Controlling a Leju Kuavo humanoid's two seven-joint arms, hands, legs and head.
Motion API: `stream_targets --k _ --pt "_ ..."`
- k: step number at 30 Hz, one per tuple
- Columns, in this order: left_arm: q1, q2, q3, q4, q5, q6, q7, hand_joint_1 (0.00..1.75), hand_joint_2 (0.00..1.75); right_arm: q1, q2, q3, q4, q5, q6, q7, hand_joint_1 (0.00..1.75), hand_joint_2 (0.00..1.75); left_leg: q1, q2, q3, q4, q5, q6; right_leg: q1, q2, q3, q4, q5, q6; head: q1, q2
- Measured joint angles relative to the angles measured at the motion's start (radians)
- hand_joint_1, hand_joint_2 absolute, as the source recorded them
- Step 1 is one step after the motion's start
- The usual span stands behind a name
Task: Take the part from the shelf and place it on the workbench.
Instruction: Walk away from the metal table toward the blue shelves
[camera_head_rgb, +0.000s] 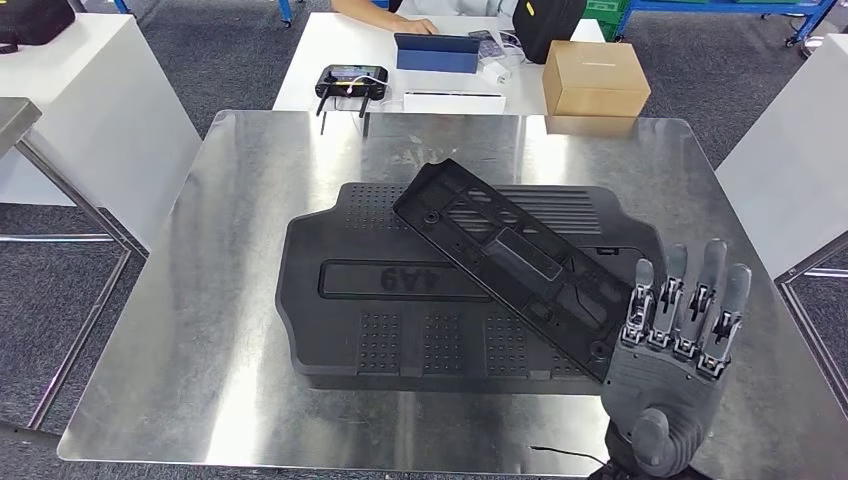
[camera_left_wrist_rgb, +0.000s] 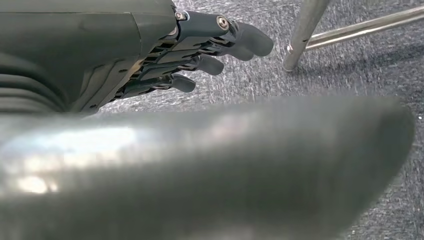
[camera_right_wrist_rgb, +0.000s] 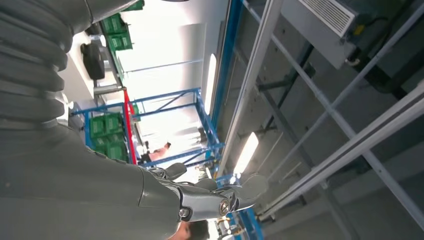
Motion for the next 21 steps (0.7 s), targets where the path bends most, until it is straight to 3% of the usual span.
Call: stream_targets --k 5,11,13,15,17,18,19,20,21 --pt "0.001 0.002 0.004 0.0 0.0 0.0 0.005 0.0 0.0 0.028 0.013 -0.042 -0.013 -0.007 0.01 -0.001 0.0 1.75 -0.001 0.0 0.0 0.001 -0.001 0.001 -0.001 0.0 0.001 -0.001 0.0 0.0 0.0 0.0" --pt "0.002 0.008 0.011 0.0 0.0 0.001 0.009 0.0 0.0 0.046 0.031 -0.081 -0.017 -0.027 0.013 0.0 0.0 1.75 -0.008 0.001 0.003 0.002 -0.005 0.015 -0.007 0.001 0.007 -0.006 0.002 0.005 -0.001 0.0" --pt "0.002 0.007 0.011 0.0 0.0 0.001 0.009 0.0 0.0 0.051 0.035 -0.096 -0.021 -0.036 0.013 0.001 0.0 1.75 0.0 0.004 0.011 -0.011 0.004 0.023 -0.007 0.001 0.002 0.004 -0.004 0.008 0.0 0.0" --pt "0.002 0.006 0.012 0.0 0.001 0.002 0.009 0.0 0.0 0.054 0.037 -0.111 -0.024 -0.043 0.013 0.003 0.0 1.75 0.011 0.009 0.019 -0.022 0.012 0.03 -0.007 0.001 -0.034 0.08 -0.043 0.006 0.005 0.0" --pt "0.002 0.007 0.012 0.0 0.001 0.002 0.009 0.0 0.0 0.058 0.038 -0.124 -0.024 -0.048 0.013 0.004 0.0 1.75 0.013 0.012 0.02 -0.023 0.013 0.031 -0.01 0.001 -0.098 0.216 -0.1 0.006 0.008 0.0" --pt "0.002 0.006 0.012 0.0 0.001 0.002 0.009 0.0 0.0 0.06 0.038 -0.129 -0.024 -0.049 0.013 0.004 0.0 1.75 0.014 0.013 0.019 -0.023 0.013 0.03 -0.012 0.0 -0.121 0.266 -0.116 0.01 0.008 0.0" --pt "0.003 0.006 0.012 0.0 0.001 0.002 0.009 0.0 0.0 0.062 0.038 -0.134 -0.024 -0.05 0.013 0.004 0.0 1.75 0.016 0.014 0.019 -0.023 0.012 0.028 -0.015 0.0 -0.126 0.28 -0.118 0.019 0.007 0.0" --pt "0.003 0.005 0.013 0.0 0.001 0.002 0.009 0.0 0.0 0.063 0.038 -0.138 -0.024 -0.05 0.013 0.005 0.0 1.75 0.02 0.014 0.021 -0.023 0.01 0.024 -0.018 -0.001 -0.107 0.247 -0.103 0.03 0.007 0.0" --pt "0.003 0.005 0.013 0.0 0.001 0.002 0.009 0.0 0.0 0.063 0.038 -0.142 -0.024 -0.05 0.013 0.005 0.0 1.75 0.024 0.013 0.023 -0.022 0.009 0.019 -0.022 -0.003 -0.068 0.18 -0.079 0.044 0.008 0.0"
